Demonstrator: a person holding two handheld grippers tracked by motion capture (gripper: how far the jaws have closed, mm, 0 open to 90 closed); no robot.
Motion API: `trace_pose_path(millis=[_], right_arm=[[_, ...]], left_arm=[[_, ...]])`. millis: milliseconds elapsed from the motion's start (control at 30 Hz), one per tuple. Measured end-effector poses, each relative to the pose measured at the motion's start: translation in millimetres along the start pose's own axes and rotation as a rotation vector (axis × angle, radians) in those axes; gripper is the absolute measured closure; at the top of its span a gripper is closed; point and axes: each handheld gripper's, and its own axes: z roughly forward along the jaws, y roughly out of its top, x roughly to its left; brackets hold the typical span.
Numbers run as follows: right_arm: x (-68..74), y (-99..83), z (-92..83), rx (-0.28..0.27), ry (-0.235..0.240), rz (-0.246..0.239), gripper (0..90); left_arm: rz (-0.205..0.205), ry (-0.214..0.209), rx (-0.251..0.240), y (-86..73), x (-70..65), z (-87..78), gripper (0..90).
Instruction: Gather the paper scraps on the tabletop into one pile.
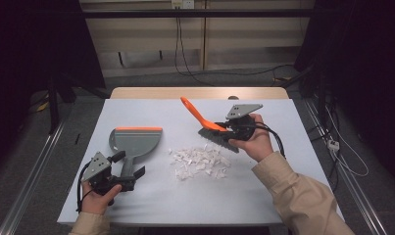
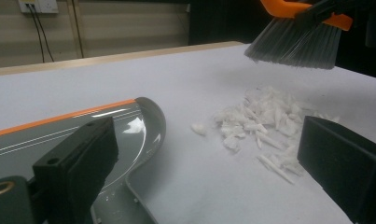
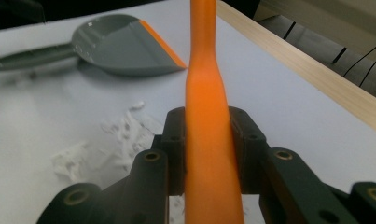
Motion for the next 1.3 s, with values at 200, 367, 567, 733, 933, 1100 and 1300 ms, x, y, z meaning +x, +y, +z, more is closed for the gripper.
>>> trace_pose_path(millis=[200,367,567,733,933,1100,1300], right_arm=[[25.1,3.1,17.2,-0.049,-0.001,0.164,71.0],[48.3,3.1,39.0,-0.087,0.015,0.297,71.0],[77.4,11.0,63.1,-0.094,0.045,0.343,71.0],[98.2,11.2,78.6,-0.091,0.049,0.387,71.0],[114.5,5.2,94.9,-0.071,0.071,0.450,71.0],[112.7,-4.5,108.2,-0.009,0.052,0.470,70.9],[91.0,-18.1,104.4,0.022,-0.003,0.514,70.5]], left_arm=[[-0.005,-0.005,-0.009,0.8,0.4,-0.8,4.7],[-0.011,-0.017,-0.018,1.2,1.8,-1.9,4.6],[-0.017,-0.027,-0.031,2.0,3.0,-2.3,4.7],[-0.013,-0.034,-0.036,2.6,2.9,-2.1,4.6],[-0.011,-0.032,-0.041,4.0,3.1,-2.0,4.7],[-0.010,-0.024,-0.049,4.9,3.2,-3.9,4.6],[-0.013,-0.021,-0.049,4.3,4.5,-4.1,4.6]])
